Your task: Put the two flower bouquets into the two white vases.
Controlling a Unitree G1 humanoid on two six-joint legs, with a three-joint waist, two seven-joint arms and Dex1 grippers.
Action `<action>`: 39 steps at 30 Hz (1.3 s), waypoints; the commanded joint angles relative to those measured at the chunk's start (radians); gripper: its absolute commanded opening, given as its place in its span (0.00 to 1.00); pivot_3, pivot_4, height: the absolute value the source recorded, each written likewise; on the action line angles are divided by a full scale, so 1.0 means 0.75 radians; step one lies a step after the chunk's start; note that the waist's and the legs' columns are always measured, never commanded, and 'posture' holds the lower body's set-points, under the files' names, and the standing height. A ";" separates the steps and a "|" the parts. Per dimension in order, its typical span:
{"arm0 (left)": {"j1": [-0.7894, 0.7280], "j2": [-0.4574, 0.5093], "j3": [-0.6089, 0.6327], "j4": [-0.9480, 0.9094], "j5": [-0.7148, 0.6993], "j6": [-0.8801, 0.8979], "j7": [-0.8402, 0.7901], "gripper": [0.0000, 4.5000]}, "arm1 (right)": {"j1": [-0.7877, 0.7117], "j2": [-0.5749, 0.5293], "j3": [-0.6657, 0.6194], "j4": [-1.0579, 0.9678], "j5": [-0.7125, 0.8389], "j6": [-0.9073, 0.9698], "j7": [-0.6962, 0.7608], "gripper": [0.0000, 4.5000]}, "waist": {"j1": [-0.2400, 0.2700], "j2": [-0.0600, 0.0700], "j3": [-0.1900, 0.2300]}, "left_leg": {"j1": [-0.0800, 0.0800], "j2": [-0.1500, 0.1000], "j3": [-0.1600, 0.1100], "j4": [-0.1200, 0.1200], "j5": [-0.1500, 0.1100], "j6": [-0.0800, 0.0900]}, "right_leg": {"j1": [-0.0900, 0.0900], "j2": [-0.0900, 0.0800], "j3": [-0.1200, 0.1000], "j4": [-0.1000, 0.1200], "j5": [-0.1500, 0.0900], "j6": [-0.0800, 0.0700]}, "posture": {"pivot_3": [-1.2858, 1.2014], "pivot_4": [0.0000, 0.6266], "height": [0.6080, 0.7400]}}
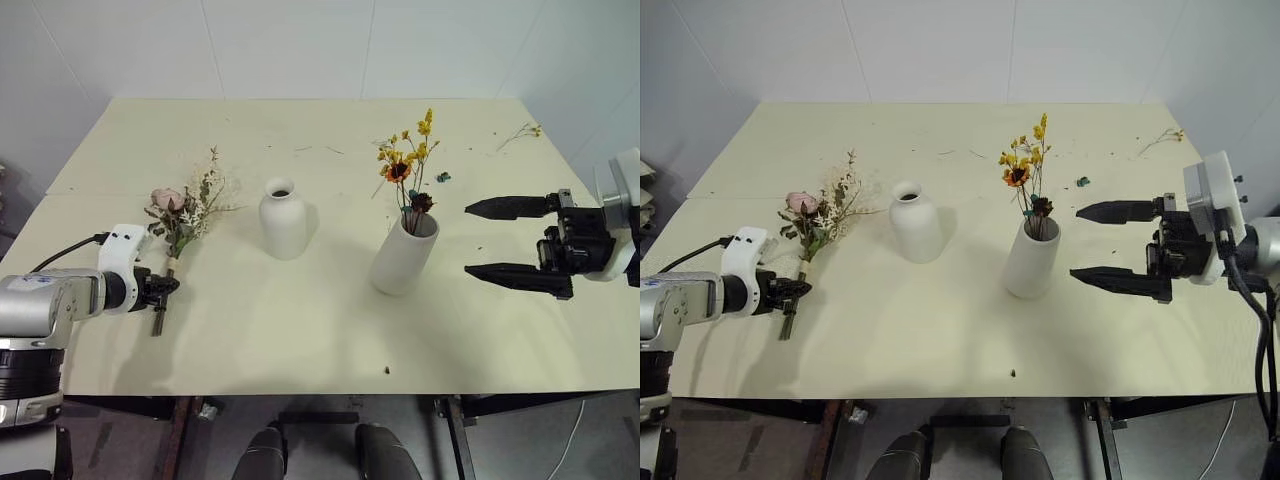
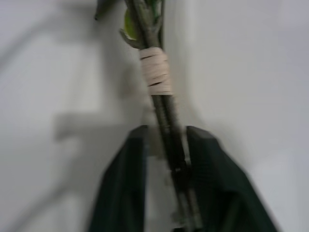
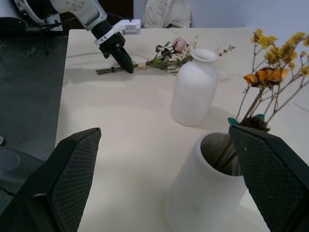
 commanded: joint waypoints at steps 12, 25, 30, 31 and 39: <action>-0.198 -0.377 0.406 0.083 -0.104 -0.957 0.030 0.02 | -0.017 0.097 -0.076 0.011 0.008 -0.060 -0.161 1.00 | 0.006 -0.002 -0.001 | -0.003 0.000 -0.001 0.006 0.000 0.000 | 0.001 -0.001 -0.001 0.000 0.002 0.002 | 0.52 0.24 1.00; -0.600 -0.687 0.309 0.392 -0.390 -1.265 -0.394 0.02 | -0.049 0.193 -0.037 0.025 -0.037 -0.103 -0.293 1.00 | 0.003 -0.002 -0.001 | -0.007 -0.003 0.000 0.016 0.000 0.002 | 0.003 -0.001 0.000 -0.001 0.007 0.008 | 0.52 0.24 1.00; -0.655 -0.727 0.270 0.613 -0.360 -1.379 -0.477 0.02 | -0.005 0.206 -0.076 -0.040 -0.021 -0.086 -0.358 1.00 | -0.002 -0.002 -0.001 | -0.007 -0.002 -0.001 0.016 0.000 0.002 | 0.001 0.001 0.000 -0.001 0.007 0.008 | 0.52 0.24 1.00; -0.670 -0.737 0.269 0.655 -0.359 -1.401 -0.488 0.02 | 0.007 0.205 -0.082 -0.055 -0.016 -0.082 -0.367 1.00 | 0.000 -0.002 -0.001 | -0.007 -0.002 -0.001 0.016 0.000 0.002 | 0.001 0.001 0.000 -0.001 0.007 0.008 | 0.52 0.24 1.00; -0.707 -0.795 0.245 0.865 -0.317 -1.555 -0.589 0.02 | 0.077 0.211 -0.121 -0.155 0.026 -0.048 -0.461 1.00 | 0.002 -0.003 -0.001 | -0.008 -0.002 -0.001 0.016 0.000 0.002 | 0.001 0.000 0.000 -0.002 0.007 0.009 | 0.52 0.24 1.00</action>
